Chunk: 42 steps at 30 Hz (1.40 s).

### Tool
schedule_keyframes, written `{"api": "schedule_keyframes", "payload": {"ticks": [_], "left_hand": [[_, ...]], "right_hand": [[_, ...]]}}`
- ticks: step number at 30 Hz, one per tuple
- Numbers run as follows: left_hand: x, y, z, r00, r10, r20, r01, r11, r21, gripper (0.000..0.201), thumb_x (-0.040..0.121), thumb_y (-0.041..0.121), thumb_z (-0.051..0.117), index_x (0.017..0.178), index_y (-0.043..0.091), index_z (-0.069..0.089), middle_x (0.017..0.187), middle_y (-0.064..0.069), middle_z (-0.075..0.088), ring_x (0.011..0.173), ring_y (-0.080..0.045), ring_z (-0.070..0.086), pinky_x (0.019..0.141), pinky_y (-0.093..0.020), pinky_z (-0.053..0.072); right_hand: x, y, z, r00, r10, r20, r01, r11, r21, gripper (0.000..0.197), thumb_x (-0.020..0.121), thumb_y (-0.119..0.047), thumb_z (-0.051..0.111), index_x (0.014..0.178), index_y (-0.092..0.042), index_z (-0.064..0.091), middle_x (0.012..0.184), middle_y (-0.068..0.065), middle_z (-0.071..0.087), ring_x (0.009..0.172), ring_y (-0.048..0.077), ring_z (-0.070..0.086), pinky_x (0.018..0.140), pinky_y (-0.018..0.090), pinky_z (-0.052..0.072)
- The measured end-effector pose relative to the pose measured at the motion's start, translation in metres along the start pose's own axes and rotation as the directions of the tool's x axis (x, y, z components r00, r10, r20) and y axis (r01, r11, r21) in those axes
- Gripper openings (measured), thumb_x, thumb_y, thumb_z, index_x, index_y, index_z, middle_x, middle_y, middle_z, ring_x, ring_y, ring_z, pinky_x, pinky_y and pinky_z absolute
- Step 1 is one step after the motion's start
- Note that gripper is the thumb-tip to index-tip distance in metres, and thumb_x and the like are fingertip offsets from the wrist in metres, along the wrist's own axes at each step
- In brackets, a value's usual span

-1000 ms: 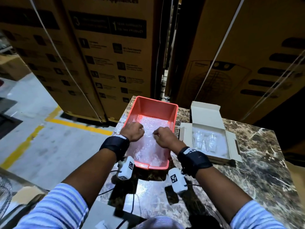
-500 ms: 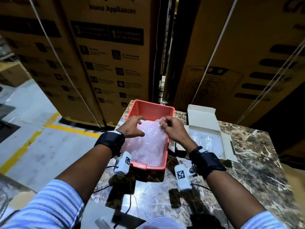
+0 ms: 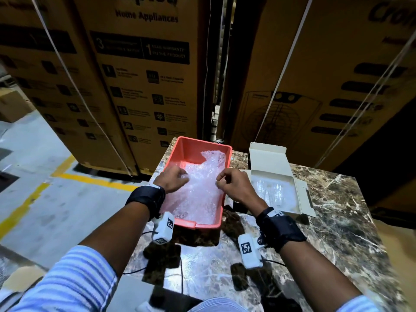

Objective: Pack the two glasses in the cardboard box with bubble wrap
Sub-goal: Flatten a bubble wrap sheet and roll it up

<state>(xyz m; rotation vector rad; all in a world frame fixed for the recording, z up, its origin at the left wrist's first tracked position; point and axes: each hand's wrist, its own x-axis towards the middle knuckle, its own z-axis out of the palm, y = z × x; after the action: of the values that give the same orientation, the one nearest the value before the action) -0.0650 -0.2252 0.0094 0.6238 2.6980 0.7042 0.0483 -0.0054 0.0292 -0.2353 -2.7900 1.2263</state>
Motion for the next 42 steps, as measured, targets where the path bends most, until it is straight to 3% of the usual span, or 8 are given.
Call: {"api": "schedule_keyframes", "payload": {"ticks": [5,10,14,21,30,36,39,42], "left_hand": [[0.002,-0.001,-0.019,0.995,-0.019,-0.101,-0.011,0.958,-0.286,0.033,0.095,0.042,0.059,0.082,0.015,0.074,0.086,0.000,0.074,0.082,-0.018,0.067,0.074,-0.031,0.048],[0.003,0.006,-0.026,0.968,-0.099,-0.232,-0.031,0.867,-0.497,0.036,0.103,0.027,0.052,0.079,0.006,0.068,0.079,-0.005,0.069,0.069,-0.017,0.059,0.068,-0.032,0.046],[0.004,0.018,-0.028,0.974,-0.077,-0.212,-0.080,0.761,-0.644,0.025,0.106,0.018,0.051,0.091,0.000,0.062,0.084,-0.014,0.067,0.067,-0.024,0.071,0.066,-0.044,0.057],[0.005,0.047,-0.018,0.988,0.011,-0.156,-0.112,0.746,-0.657,0.021,0.107,0.015,0.052,0.108,-0.003,0.063,0.093,-0.012,0.063,0.073,-0.029,0.068,0.051,-0.028,0.054],[0.018,0.099,0.014,0.994,-0.048,-0.100,-0.019,0.812,-0.583,0.024,0.098,0.023,0.069,0.080,0.007,0.070,0.063,-0.002,0.062,0.037,-0.007,0.049,0.035,-0.019,0.034],[0.019,0.144,0.053,0.990,0.143,0.011,-0.104,0.765,-0.635,0.026,0.098,0.021,0.070,0.075,0.010,0.066,0.058,0.001,0.053,0.043,-0.008,0.044,0.040,-0.019,0.031],[0.017,0.164,0.073,0.986,0.162,0.048,-0.087,0.728,-0.680,0.013,0.096,0.021,0.073,0.101,0.011,0.066,0.075,-0.007,0.066,0.054,-0.017,0.059,0.044,-0.021,0.041],[0.013,0.182,0.095,0.983,0.157,0.100,-0.055,0.757,-0.651,0.047,0.094,0.015,0.074,0.135,0.015,0.051,0.088,-0.008,0.063,0.059,-0.019,0.064,0.043,-0.022,0.046]], "right_hand": [[-0.005,0.019,-0.006,0.990,0.118,-0.072,-0.119,0.993,-0.019,0.025,0.078,0.000,0.073,0.094,-0.017,0.064,0.073,-0.002,0.062,0.055,0.011,0.052,0.044,0.019,0.039],[-0.015,0.028,-0.020,0.979,0.198,-0.041,-0.200,0.979,-0.045,0.060,0.080,0.007,0.067,0.129,-0.023,0.048,0.112,0.006,0.043,0.088,0.019,0.053,0.050,0.014,0.037],[-0.024,0.035,-0.028,0.952,0.288,-0.103,-0.287,0.958,0.022,0.077,0.085,0.003,0.064,0.146,-0.026,0.029,0.117,0.008,0.038,0.085,0.020,0.054,0.062,0.024,0.045],[-0.041,0.072,-0.050,0.864,0.479,-0.156,-0.451,0.874,0.182,0.027,0.087,0.001,0.053,0.105,-0.012,0.069,0.084,0.008,0.074,0.078,0.025,0.073,0.077,0.040,0.060],[-0.100,0.108,-0.069,0.790,0.530,-0.307,-0.424,0.835,0.351,0.031,0.097,-0.010,0.044,0.068,-0.009,0.054,0.066,0.004,0.052,0.063,0.020,0.045,0.061,0.033,0.031],[-0.153,0.136,-0.083,0.785,0.536,-0.310,-0.338,0.790,0.512,0.029,0.102,-0.030,0.059,0.078,-0.013,0.057,0.062,-0.002,0.044,0.054,0.013,0.038,0.048,0.025,0.032],[-0.175,0.160,-0.087,0.745,0.587,-0.318,-0.400,0.773,0.492,0.038,0.102,-0.033,0.060,0.122,-0.001,0.064,0.097,0.005,0.066,0.087,0.022,0.062,0.078,0.037,0.054],[-0.195,0.184,-0.091,0.644,0.684,-0.344,-0.494,0.714,0.496,0.032,0.105,-0.024,0.056,0.130,-0.005,0.060,0.108,0.015,0.065,0.100,0.030,0.062,0.092,0.046,0.052]]}}
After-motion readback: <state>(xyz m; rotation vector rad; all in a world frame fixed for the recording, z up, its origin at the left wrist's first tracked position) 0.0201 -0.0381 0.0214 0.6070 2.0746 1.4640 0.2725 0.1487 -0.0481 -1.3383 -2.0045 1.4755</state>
